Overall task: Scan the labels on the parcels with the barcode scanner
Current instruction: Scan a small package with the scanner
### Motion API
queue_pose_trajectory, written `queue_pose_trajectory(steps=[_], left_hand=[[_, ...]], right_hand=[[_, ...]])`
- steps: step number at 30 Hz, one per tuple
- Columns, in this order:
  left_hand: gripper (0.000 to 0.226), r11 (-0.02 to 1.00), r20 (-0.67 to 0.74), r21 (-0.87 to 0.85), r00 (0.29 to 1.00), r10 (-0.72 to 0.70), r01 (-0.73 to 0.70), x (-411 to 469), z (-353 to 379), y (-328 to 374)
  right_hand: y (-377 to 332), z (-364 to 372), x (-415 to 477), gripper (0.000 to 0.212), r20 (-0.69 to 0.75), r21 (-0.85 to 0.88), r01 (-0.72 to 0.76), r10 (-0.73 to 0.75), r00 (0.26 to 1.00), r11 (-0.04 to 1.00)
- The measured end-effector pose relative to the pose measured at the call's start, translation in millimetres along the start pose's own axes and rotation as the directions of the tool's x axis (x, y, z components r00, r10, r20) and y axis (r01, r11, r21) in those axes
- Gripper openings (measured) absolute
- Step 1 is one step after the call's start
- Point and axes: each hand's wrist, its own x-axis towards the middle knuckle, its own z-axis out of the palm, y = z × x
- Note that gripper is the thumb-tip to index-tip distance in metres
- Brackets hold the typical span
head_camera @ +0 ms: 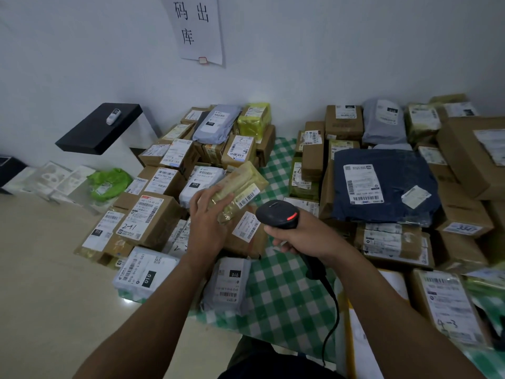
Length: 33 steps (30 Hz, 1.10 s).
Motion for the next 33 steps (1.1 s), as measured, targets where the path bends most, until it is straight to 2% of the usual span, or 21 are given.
queue_pose_trajectory(steps=[8, 18, 22, 26, 30, 33], left_hand=[[0.052, 1.0, 0.027, 0.006, 0.999, -0.023, 0.023, -3.5, -1.4, -6.7], [0.047, 1.0, 0.049, 0.005, 0.998, -0.029, 0.029, -4.1, -4.7, -6.5], [0.048, 0.999, 0.026, 0.005, 0.999, -0.037, 0.037, -6.3, -3.9, -8.3], [0.06, 0.985, 0.057, -0.021, 0.983, -0.172, 0.174, -23.3, -2.4, 1.7], [0.057, 0.973, 0.144, 0.033, 0.963, -0.229, 0.226, -75.2, 8.6, 9.2], [0.062, 0.916, 0.115, -0.012, 0.911, -0.397, 0.401, -121.9, 20.8, 10.6]], right_hand=[[-3.9, 3.5, 1.8, 0.037, 0.042, -0.017, -0.039, 0.04, 0.998, 0.999], [-6.5, 4.5, 3.6, 0.038, 0.058, -0.034, -0.05, 0.052, 0.997, 0.998], [-6.0, 4.8, 1.7, 0.032, 0.068, -0.012, -0.039, 0.039, 0.997, 0.999], [-1.6, 4.9, 1.1, 0.026, 0.04, 0.009, -0.006, 0.006, 0.999, 1.0], [8.8, 8.5, -2.6, 0.029, 0.017, 0.051, -0.015, 0.015, 1.0, 0.999], [19.7, 16.7, -3.7, 0.03, 0.042, 0.023, -0.053, 0.052, 0.998, 0.998]])
